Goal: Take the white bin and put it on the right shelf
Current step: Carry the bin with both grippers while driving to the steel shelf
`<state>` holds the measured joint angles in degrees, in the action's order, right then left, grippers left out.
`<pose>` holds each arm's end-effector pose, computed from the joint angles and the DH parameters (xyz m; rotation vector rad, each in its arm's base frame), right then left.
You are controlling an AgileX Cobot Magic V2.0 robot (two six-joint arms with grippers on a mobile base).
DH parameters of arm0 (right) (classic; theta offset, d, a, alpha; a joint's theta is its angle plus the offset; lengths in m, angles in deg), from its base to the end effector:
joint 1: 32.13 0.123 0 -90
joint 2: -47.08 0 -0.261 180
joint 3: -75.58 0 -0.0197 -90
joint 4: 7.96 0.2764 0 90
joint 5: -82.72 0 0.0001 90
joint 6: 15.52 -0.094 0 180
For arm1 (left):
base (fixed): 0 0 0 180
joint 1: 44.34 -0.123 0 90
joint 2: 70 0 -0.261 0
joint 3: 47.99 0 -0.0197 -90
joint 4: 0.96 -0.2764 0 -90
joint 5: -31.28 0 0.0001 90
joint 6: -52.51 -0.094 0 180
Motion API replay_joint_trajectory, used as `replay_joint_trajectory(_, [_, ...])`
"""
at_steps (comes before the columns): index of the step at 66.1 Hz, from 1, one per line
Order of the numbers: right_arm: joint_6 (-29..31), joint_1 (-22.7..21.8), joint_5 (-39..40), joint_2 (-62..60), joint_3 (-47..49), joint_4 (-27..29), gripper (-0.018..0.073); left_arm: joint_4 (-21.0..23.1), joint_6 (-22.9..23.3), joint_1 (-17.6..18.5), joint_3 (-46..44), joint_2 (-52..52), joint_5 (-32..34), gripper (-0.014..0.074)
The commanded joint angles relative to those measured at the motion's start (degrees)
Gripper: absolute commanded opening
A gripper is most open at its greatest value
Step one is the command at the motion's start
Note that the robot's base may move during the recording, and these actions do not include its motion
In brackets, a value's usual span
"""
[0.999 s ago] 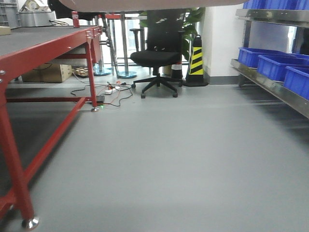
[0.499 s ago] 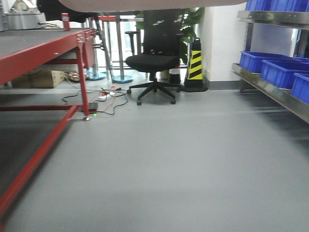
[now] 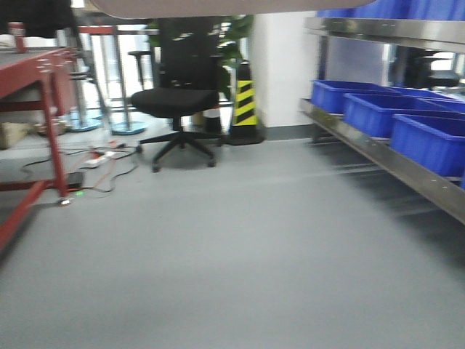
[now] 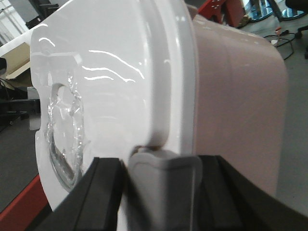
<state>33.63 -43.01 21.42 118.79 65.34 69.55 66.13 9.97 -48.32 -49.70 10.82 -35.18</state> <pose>0.2471 0.0345 0.4177 -0.3274 1.7638 0.9833 0.2740 -0.0605 0.4263 0.5094 1.9133 -1.0097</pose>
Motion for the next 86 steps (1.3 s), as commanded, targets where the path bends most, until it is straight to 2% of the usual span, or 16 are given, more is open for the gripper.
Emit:
replay_joint_trajectory(1, [0.8,1.5,-11.5,-2.1,2.2,12.3,0.0069,6.3,-1.2,1.7,-1.8,-1.8,-8.5,-0.0118])
replay_joint_trajectory(86, [0.8,1.5,-11.4,-2.1,2.2,12.2,0.0069,6.3,-1.2,1.7,-1.8,-1.8,-8.4,-0.0118])
